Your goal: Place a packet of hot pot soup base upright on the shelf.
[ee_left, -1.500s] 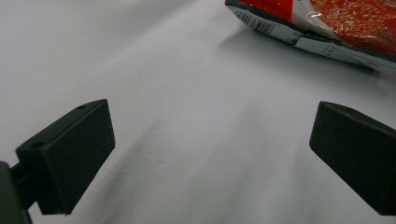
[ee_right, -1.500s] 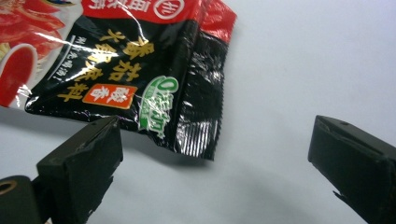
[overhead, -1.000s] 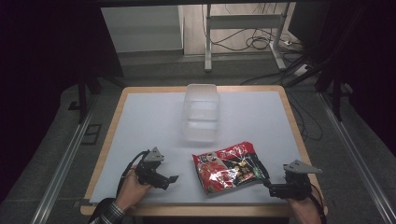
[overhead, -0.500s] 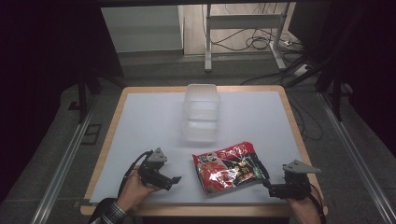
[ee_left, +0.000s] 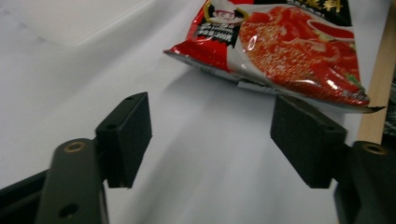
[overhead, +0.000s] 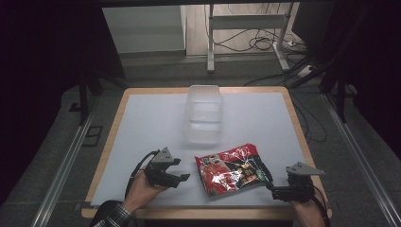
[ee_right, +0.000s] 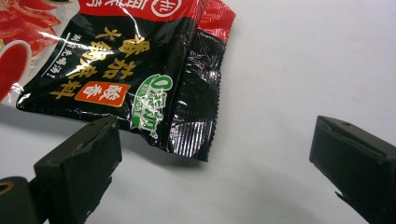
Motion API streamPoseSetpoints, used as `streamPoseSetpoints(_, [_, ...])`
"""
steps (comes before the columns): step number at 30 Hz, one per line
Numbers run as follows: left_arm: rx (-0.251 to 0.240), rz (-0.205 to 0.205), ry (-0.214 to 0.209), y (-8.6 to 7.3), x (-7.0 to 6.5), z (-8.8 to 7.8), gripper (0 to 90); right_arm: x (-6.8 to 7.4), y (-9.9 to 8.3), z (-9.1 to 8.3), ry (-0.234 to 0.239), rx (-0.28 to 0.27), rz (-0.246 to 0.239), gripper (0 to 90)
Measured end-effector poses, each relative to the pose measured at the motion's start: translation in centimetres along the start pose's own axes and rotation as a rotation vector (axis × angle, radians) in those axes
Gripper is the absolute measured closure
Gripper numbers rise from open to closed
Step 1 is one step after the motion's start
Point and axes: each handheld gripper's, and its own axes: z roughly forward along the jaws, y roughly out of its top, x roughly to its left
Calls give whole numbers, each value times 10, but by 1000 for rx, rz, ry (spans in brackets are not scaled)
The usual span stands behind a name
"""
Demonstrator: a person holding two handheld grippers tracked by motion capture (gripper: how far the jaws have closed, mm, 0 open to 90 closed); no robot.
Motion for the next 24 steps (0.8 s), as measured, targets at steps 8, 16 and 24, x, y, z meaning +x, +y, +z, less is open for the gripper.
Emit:
streamPoseSetpoints(8, [-18,20,-39,9,-7,4,477,0,0,1,1,2,1,26])
streamPoseSetpoints(16, [-18,90,-74,24,-15,19,646,-1,0,1,-6,0,1,26])
streamPoseSetpoints(24, [-27,115,-86,33,-18,28,774,-1,0,0,-8,0,6,26])
